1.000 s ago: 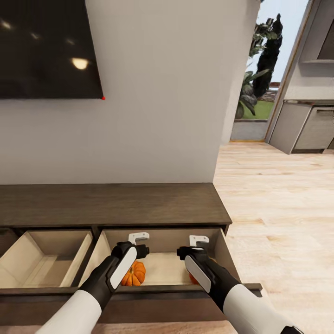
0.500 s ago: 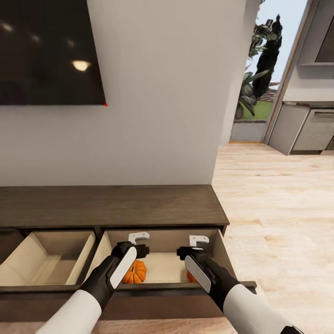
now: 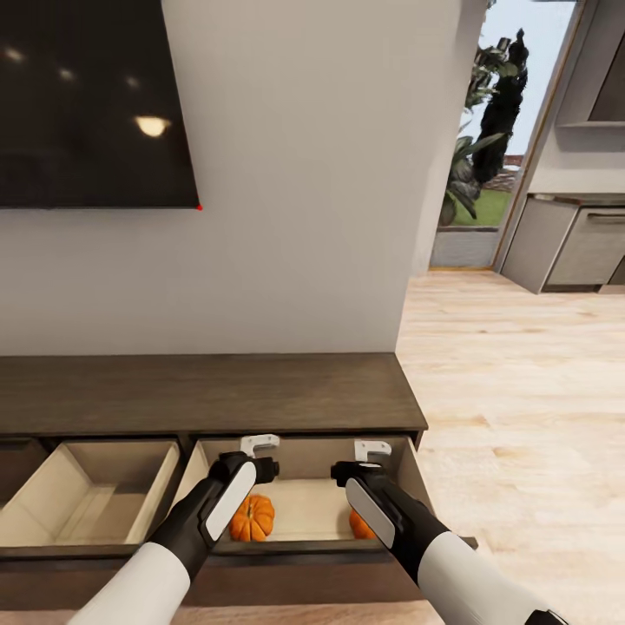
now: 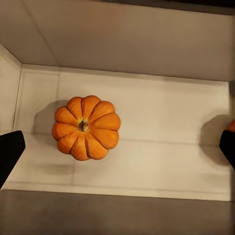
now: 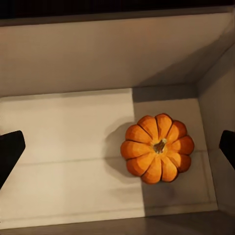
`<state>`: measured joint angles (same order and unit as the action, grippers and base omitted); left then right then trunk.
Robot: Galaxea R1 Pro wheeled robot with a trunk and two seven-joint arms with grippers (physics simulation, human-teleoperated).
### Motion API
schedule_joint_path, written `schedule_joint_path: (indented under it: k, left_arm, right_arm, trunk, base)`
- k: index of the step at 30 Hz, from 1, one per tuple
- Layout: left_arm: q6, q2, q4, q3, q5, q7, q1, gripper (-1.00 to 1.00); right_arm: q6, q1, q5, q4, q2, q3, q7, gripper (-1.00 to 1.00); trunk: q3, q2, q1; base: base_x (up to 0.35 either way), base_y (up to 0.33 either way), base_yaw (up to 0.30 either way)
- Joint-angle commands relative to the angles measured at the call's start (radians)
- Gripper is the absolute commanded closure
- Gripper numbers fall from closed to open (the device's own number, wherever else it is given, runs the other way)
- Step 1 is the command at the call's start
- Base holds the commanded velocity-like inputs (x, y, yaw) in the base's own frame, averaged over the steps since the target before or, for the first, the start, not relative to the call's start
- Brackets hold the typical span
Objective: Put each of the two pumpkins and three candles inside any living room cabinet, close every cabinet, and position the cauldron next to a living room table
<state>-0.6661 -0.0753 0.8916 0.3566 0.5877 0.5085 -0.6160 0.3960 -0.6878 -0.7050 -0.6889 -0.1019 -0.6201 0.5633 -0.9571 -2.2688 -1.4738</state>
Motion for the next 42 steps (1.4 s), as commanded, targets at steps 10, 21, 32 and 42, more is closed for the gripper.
schedule_joint_path:
  k: [10, 21, 32, 42]
  left_arm:
    - [-0.019, 0.001, 0.002, 0.002, 0.013, 0.004, -0.001, -1.0]
    - [-0.115, 0.002, 0.016, -0.015, 0.049, 0.006, -0.001, -1.0]
    - [-0.121, 0.002, 0.016, -0.022, 0.061, 0.011, -0.001, -1.0]
    - [-0.121, 0.001, 0.016, -0.022, 0.062, 0.013, -0.001, -1.0]
  right_arm:
    - [0.04, -0.001, -0.008, -0.001, 0.001, -0.004, 0.008, -1.0]
    - [0.082, -0.001, -0.01, -0.002, 0.001, -0.004, 0.009, -1.0]
    - [0.082, -0.001, -0.01, -0.002, 0.0, -0.004, 0.008, -1.0]
    - [0.079, -0.001, -0.01, -0.003, -0.001, -0.004, 0.007, -1.0]
  trunk:
    - [0.03, 0.07, 0.039]
    - [0.065, 0.147, 0.081]
    - [0.099, 0.224, 0.123]
    - [0.131, 0.294, 0.161]
  base:
    - [0.0, 0.0, 0.0]
    - [-0.043, 0.0, 0.0]
    - [-0.15, 0.0, 0.0]
    - [-0.025, 0.0, 0.0]
